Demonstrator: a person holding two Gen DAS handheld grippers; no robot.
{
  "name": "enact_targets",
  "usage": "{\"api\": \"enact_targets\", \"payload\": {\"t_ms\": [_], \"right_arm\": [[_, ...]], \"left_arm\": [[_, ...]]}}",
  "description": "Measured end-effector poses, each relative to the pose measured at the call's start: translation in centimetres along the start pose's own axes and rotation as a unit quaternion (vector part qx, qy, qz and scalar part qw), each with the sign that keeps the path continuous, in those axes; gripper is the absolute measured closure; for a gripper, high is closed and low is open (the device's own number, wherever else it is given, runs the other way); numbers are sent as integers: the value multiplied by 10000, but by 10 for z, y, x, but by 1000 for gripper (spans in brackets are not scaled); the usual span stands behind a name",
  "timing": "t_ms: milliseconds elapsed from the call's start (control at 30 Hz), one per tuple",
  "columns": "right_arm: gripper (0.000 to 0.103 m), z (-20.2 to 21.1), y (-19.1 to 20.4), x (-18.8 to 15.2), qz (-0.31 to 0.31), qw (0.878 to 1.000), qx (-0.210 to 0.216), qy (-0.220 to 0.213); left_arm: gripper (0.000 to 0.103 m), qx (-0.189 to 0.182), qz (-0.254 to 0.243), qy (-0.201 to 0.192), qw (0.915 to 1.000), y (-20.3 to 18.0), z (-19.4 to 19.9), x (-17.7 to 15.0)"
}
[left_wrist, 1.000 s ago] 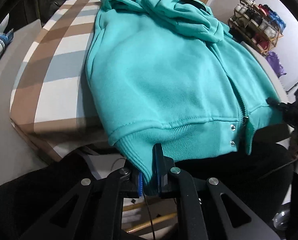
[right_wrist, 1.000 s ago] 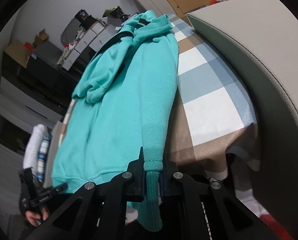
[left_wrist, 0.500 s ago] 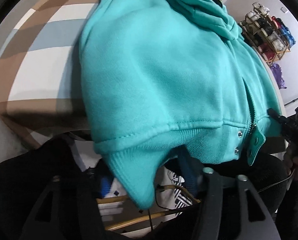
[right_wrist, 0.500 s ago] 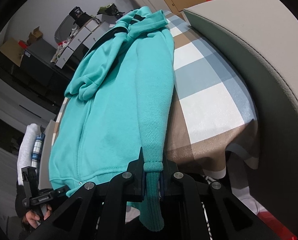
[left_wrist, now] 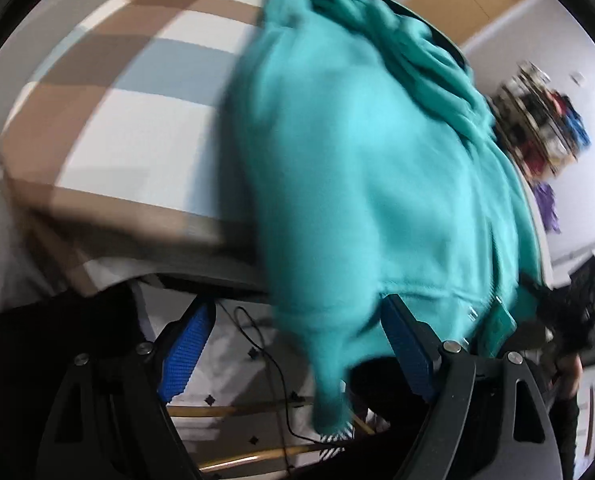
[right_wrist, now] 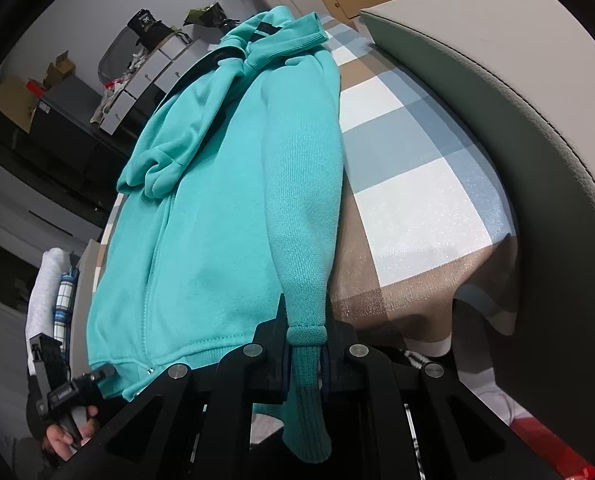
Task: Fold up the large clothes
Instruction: 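Lift the hem with both grippers and fold it over toward the hood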
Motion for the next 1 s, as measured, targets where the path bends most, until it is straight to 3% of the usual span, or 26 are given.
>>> {"api": "enact_targets", "payload": {"t_ms": [100,267,333,367,433,500,600,867,1000], "right_arm": [[90,-1,0,0,-29,10000,30,8],[90,-6,2,3,66,9998,75,193],[92,-7,4,5,74,9995,176,233],[92,-6,5,6,81,9995,197,230],[93,-2,6,5,9,9992,346,196],[94,5,6,5,-51,9987,495,103],[94,16,8,6,-12,9981,614,-80],[95,41,7,-12,91,9973,672,-268],[94,56,3,-25,29,9967,779,-245]], "left_arm": [[21,54,-132,-53,9999,-6,-4,1],[23,-484,0,131,9987,-17,-7,0],[58,-823,-27,194,9964,-21,-3,-3],[64,-884,-70,228,9958,-24,-3,-5],[85,-1127,-61,242,9933,-29,-1,-8],[94,-1382,43,247,9901,-31,3,-8],[97,-1537,42,199,9879,-35,9,-6],[98,-1336,-176,264,9905,-38,21,-21],[98,-1420,-297,289,9890,-49,32,-32]]}}
Point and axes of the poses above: each gripper's, at about its wrist camera, not at the fingertips, and z roughly against the way its jaws point, y to its left, x to its top, the point moved 8 cm from there along -z, roughly the way its jaws point, and after that the axes turned 1 degree about -z, right-handed, at the moved point
